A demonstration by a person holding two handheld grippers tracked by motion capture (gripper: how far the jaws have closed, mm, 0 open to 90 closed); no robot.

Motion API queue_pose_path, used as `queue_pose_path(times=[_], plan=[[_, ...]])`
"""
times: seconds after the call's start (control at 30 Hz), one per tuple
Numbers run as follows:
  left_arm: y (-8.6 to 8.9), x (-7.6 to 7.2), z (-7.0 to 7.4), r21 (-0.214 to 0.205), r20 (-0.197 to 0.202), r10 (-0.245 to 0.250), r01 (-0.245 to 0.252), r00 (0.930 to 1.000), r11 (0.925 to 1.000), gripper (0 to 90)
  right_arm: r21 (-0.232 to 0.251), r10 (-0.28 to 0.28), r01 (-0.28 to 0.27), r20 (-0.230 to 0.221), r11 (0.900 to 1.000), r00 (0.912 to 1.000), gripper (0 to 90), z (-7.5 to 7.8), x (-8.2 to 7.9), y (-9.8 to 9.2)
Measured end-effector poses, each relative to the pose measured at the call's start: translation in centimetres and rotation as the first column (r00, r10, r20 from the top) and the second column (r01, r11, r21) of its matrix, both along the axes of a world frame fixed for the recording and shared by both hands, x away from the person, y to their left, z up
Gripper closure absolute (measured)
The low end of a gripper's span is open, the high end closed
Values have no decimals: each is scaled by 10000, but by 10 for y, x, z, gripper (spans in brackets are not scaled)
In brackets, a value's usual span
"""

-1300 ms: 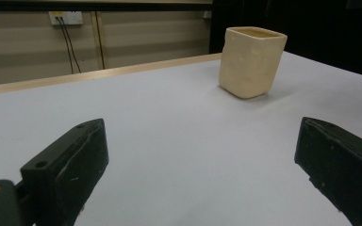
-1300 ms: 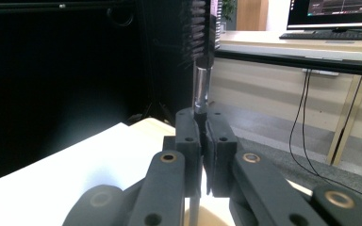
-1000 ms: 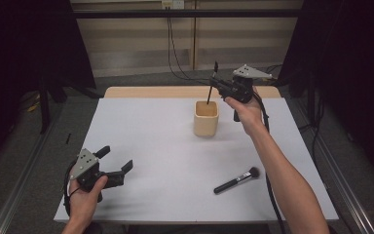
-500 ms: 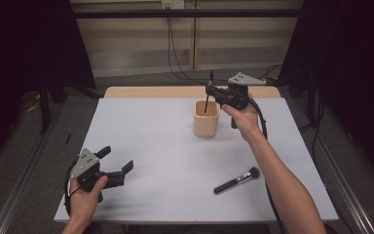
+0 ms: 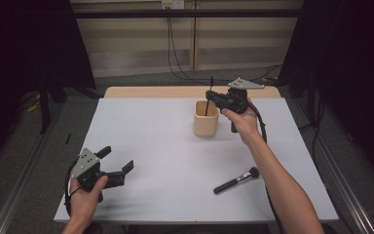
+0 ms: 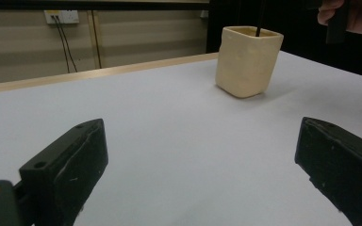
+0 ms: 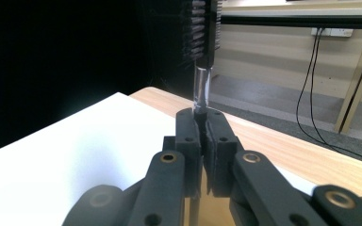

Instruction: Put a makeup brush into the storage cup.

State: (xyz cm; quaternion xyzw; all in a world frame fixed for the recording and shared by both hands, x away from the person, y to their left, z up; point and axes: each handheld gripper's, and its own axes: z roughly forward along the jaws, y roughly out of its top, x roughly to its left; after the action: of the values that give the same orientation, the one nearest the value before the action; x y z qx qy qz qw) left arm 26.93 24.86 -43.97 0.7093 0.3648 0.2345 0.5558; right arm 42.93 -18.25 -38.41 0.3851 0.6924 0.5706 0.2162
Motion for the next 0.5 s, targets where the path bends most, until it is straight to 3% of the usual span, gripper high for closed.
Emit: queue_pose_path(times=[0.5], plan=[[-3, 0, 0, 143, 29, -226, 226, 9997, 9996, 32, 66, -35, 39, -586, 10000, 9983, 856, -17, 1, -3]])
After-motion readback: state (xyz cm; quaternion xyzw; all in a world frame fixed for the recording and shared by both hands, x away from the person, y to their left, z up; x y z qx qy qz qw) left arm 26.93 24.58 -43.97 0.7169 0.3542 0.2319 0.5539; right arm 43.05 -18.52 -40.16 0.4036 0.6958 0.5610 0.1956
